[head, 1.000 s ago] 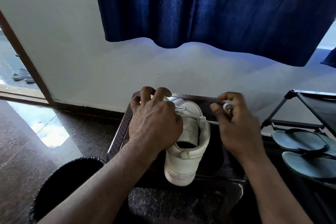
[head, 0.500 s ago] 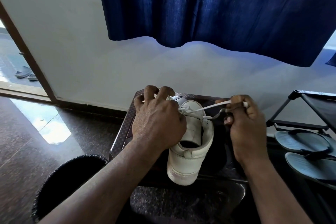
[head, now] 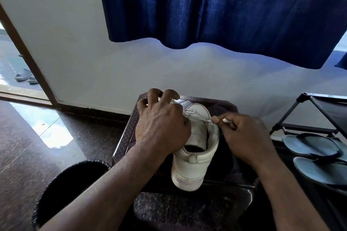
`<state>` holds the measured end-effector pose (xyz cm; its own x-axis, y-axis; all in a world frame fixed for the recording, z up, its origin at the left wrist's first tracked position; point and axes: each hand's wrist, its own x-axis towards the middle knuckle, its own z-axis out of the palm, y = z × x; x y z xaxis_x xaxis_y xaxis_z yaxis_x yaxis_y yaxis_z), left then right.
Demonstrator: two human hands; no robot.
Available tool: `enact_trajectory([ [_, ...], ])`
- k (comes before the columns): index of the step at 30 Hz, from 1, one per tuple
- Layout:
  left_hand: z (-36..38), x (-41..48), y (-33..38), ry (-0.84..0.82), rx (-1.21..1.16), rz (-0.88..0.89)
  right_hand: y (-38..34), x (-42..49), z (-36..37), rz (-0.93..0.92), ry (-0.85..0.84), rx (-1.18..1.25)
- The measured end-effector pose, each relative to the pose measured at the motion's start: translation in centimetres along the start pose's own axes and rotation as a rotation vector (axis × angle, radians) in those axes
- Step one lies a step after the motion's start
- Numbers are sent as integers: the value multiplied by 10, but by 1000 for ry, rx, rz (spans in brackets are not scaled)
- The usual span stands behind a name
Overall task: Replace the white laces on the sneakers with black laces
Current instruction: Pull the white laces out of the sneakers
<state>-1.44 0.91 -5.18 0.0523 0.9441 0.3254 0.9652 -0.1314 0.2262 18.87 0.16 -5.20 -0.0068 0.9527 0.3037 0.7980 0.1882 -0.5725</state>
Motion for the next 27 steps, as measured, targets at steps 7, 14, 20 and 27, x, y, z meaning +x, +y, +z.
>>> enact_trajectory([
  [7, -1, 0, 1, -10, 1, 0, 3, 6, 3, 168, 228, 850],
  [14, -1, 0, 1, -6, -8, -3, 4, 7, -5, 338, 318, 1377],
  [20, -1, 1, 1, -9, -8, -6, 7, 7, 11, 211, 295, 612],
  [27, -3, -1, 1, 21, -111, 1, 3, 1, 23, 196, 198, 438],
])
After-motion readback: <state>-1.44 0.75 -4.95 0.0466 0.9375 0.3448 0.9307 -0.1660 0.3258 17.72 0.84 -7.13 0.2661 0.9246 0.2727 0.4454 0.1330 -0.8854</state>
